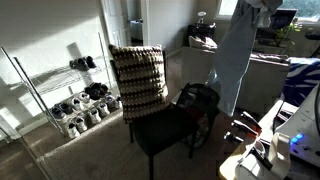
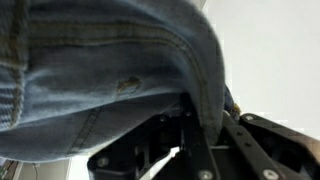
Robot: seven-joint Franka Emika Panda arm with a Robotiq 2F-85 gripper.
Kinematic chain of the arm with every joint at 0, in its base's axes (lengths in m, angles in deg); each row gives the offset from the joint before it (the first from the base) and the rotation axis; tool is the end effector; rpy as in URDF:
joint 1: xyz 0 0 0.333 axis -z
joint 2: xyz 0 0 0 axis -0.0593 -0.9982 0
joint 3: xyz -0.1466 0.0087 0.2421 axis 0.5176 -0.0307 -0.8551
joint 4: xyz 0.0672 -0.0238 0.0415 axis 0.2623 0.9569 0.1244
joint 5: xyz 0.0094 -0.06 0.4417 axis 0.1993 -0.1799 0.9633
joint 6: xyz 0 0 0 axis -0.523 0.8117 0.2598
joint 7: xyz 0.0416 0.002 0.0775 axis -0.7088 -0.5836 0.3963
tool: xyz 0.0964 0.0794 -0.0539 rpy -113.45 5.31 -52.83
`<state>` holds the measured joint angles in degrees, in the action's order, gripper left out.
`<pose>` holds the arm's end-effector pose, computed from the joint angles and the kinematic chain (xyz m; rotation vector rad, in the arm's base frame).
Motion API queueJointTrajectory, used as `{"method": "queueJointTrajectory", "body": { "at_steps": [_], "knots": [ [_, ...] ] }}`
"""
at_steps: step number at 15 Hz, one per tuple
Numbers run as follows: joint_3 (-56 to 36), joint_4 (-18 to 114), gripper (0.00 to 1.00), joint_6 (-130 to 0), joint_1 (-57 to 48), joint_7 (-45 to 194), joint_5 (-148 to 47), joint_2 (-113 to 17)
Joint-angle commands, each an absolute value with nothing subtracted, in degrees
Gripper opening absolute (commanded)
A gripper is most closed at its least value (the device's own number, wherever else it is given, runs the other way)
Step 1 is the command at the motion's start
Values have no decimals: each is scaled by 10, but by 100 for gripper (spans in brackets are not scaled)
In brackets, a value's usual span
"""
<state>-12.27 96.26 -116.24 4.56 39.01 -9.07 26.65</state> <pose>0.3278 -0.1261 0.7836 -1.0699 1.1480 -1.6010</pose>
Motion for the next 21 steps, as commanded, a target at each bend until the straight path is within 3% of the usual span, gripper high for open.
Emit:
{"method": "queueJointTrajectory", "body": {
  "at_steps": [1,6,21],
  "knots": [
    [-142,905,2,-1214,50,373,-78,204],
    [-165,876,2,-1329,33,385,-84,101],
    [-317,776,2,-1286,289,338,-94,-38]
  ]
}}
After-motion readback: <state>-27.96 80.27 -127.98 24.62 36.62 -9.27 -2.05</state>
